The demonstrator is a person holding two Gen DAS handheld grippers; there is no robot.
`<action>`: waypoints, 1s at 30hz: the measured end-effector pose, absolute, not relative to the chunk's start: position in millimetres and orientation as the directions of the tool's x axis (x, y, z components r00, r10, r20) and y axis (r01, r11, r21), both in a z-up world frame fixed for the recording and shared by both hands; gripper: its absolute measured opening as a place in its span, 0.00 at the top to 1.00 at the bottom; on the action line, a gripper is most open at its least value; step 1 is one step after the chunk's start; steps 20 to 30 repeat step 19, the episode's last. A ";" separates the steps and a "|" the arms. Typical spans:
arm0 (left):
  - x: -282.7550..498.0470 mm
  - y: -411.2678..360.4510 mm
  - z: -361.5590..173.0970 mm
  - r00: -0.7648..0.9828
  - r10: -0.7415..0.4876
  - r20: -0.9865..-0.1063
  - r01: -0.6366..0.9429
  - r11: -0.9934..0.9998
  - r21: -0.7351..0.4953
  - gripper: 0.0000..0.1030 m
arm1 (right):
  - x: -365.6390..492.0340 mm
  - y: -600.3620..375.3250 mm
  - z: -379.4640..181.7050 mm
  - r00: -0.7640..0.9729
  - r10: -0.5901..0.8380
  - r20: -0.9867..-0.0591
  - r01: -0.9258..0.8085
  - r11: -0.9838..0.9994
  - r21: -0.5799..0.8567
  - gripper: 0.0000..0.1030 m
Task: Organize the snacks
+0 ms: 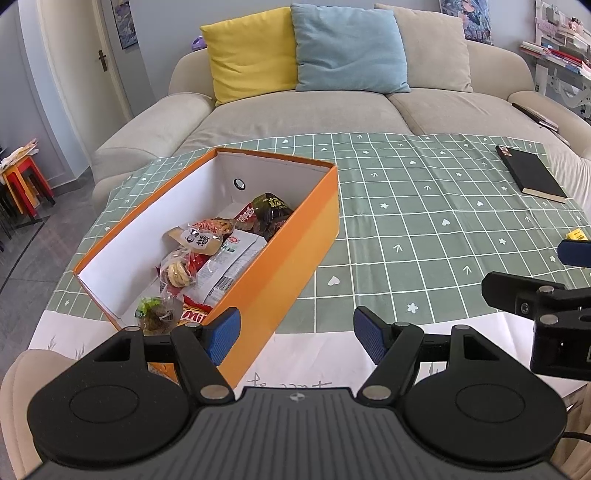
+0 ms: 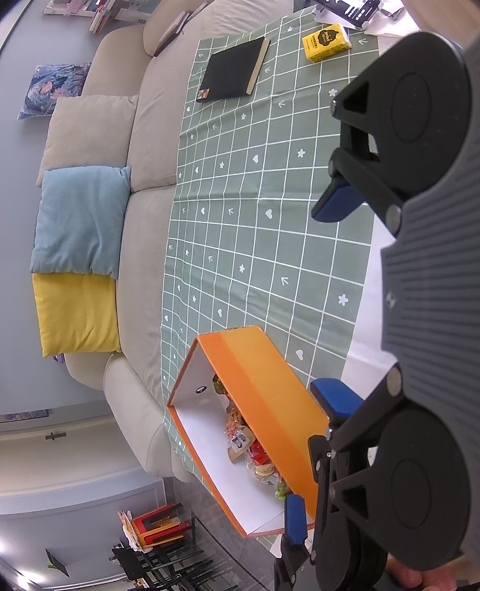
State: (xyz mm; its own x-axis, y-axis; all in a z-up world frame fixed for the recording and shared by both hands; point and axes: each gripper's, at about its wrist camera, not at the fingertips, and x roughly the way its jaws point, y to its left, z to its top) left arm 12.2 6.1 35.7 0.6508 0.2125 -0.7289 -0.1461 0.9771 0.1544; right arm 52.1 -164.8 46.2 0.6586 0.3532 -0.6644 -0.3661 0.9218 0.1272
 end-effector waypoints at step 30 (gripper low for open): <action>9.1 6.9 36.2 0.667 0.210 -0.715 -0.138 0.978 0.158 0.20 | 52.4 -166.0 44.2 0.657 0.350 -0.668 -0.361 0.924 0.128 0.14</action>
